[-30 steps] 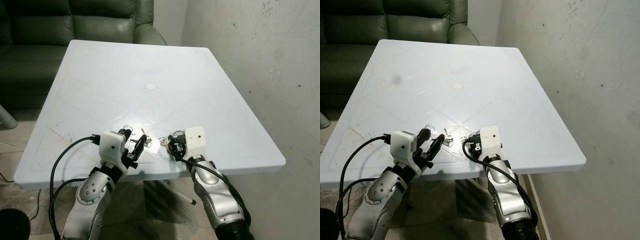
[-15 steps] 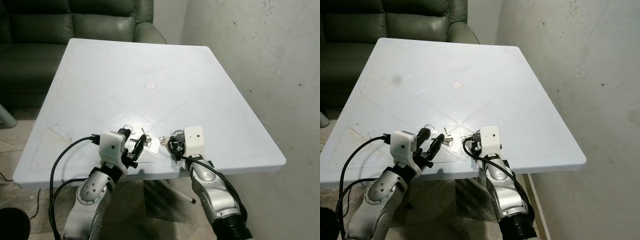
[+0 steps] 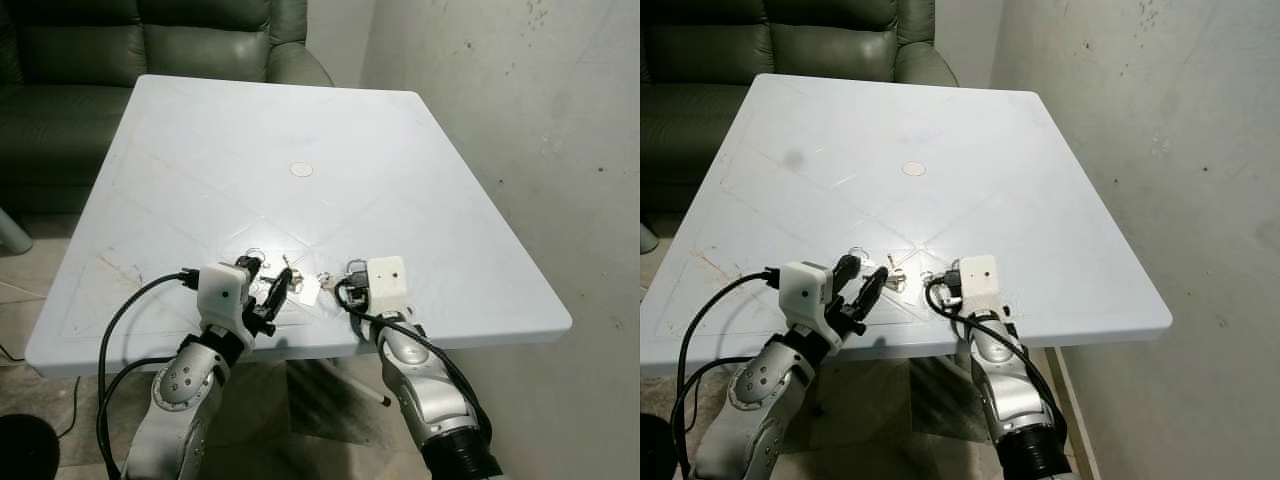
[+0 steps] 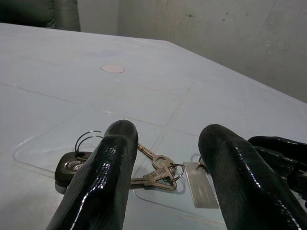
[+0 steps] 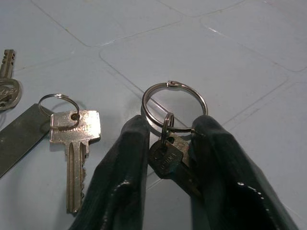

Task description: Hang keys on a hook

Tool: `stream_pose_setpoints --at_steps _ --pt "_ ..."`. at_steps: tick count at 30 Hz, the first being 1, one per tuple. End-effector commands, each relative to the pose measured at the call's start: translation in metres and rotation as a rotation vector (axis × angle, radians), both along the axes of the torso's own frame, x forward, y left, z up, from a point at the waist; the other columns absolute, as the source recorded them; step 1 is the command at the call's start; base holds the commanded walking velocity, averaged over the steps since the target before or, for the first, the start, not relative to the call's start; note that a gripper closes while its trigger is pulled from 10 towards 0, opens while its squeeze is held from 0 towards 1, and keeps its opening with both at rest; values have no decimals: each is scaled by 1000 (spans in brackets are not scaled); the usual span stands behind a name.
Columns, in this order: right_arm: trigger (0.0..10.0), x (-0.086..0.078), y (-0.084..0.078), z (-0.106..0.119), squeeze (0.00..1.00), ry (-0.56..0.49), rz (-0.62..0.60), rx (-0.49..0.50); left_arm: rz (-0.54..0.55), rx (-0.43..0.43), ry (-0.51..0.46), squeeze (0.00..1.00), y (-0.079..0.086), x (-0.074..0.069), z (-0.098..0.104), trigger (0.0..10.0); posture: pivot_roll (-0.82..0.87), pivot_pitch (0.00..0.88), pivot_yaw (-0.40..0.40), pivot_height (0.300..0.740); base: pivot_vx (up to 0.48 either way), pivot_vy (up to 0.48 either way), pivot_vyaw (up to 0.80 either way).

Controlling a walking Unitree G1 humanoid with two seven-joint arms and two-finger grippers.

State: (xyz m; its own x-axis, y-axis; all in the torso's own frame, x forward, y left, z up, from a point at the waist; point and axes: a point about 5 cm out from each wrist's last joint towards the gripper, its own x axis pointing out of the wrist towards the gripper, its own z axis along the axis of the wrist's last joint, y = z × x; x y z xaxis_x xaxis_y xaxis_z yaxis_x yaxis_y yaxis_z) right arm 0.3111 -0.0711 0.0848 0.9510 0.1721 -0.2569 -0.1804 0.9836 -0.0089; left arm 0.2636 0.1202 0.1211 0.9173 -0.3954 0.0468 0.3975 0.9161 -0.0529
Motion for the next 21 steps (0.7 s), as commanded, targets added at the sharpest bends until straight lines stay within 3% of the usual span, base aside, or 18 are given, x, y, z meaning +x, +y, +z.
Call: stream_pose_setpoints --at_steps 1,16,21 --pt "0 2 -2 1 0 -4 -22 4 -2 5 -10 0 -2 -1 3 10000 -8 99 -118 740 0 0 0" --pt "0 3 -6 2 0 -30 -34 -14 3 10 -17 0 -2 1 4 10000 -7 91 -115 740 0 0 0" --pt "0 11 -17 12 0 -74 -78 -2 25 -19 -29 0 0 12 11 10000 -10 64 -109 740 0 0 0"
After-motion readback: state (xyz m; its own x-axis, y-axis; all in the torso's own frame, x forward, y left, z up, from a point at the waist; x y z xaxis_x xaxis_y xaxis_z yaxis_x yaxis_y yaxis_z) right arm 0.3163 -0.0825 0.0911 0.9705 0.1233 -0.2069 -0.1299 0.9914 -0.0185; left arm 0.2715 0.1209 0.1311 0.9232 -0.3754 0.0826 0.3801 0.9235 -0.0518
